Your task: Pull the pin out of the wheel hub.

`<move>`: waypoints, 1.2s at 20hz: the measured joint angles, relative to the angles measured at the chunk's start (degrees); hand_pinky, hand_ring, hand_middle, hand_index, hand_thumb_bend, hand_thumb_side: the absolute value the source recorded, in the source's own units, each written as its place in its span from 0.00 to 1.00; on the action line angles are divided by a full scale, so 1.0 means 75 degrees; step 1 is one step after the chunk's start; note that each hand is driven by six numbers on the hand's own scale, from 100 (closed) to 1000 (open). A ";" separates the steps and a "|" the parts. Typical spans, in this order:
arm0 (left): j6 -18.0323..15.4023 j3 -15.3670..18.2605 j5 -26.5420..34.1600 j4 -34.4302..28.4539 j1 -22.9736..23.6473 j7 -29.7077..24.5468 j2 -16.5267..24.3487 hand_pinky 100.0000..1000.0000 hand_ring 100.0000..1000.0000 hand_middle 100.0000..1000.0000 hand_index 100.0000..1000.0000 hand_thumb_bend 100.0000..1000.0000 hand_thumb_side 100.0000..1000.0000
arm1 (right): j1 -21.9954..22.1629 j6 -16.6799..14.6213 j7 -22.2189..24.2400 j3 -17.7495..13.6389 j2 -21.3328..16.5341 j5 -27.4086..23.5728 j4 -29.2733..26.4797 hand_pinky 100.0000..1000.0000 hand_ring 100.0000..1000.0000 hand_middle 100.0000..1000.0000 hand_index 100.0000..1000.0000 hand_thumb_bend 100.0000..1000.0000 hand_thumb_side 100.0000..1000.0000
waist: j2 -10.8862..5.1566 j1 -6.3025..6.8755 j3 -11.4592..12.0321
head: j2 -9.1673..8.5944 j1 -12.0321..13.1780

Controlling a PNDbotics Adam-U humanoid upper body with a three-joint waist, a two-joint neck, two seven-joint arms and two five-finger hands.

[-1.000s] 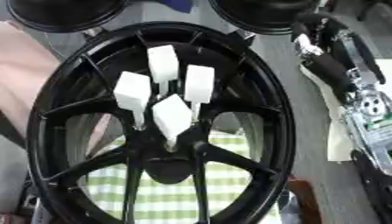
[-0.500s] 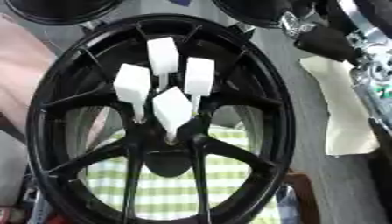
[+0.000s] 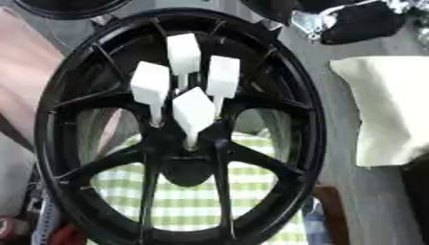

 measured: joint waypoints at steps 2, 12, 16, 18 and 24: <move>0.0007 -0.0005 0.0000 0.0000 0.0002 -0.0018 0.0043 0.83 0.66 0.70 0.84 0.03 0.84 | -0.0041 0.0026 0.0172 0.0179 -0.0235 -0.0017 -0.0010 0.88 0.83 0.74 0.78 0.21 0.31 | -0.0002 -0.0039 0.0000 | 0.0014 -0.0030; 0.0039 -0.0068 0.0000 0.0000 0.0002 -0.0088 0.0070 0.83 0.66 0.70 0.84 0.03 0.85 | -0.0255 0.0248 0.0861 0.0948 -0.0669 -0.0096 -0.0040 0.88 0.84 0.75 0.79 0.26 0.31 | -0.0005 -0.0128 0.0007 | -0.0002 -0.0232; 0.0054 -0.0093 0.0000 0.0000 0.0002 -0.0107 0.0120 0.83 0.66 0.70 0.84 0.03 0.85 | -0.0394 0.0262 0.0893 0.1188 -0.0700 -0.0104 -0.0040 0.88 0.84 0.75 0.79 0.26 0.31 | -0.0005 -0.0141 0.0005 | -0.0002 -0.0229; 0.0061 -0.0095 0.0000 0.0000 0.0002 -0.0120 0.0120 0.83 0.66 0.70 0.84 0.03 0.85 | -0.0511 0.0340 0.0849 0.1327 -0.0700 -0.0104 -0.0040 0.88 0.84 0.74 0.79 0.26 0.32 | -0.0005 -0.0166 0.0004 | -0.0001 -0.0214; 0.0074 -0.0134 0.0000 0.0000 0.0002 -0.0159 0.0120 0.83 0.66 0.70 0.84 0.03 0.86 | -0.1073 0.0942 0.0829 0.1943 -0.0678 -0.0079 -0.0041 0.87 0.84 0.74 0.79 0.28 0.32 | -0.0005 -0.0193 -0.0011 | 0.0016 -0.0158</move>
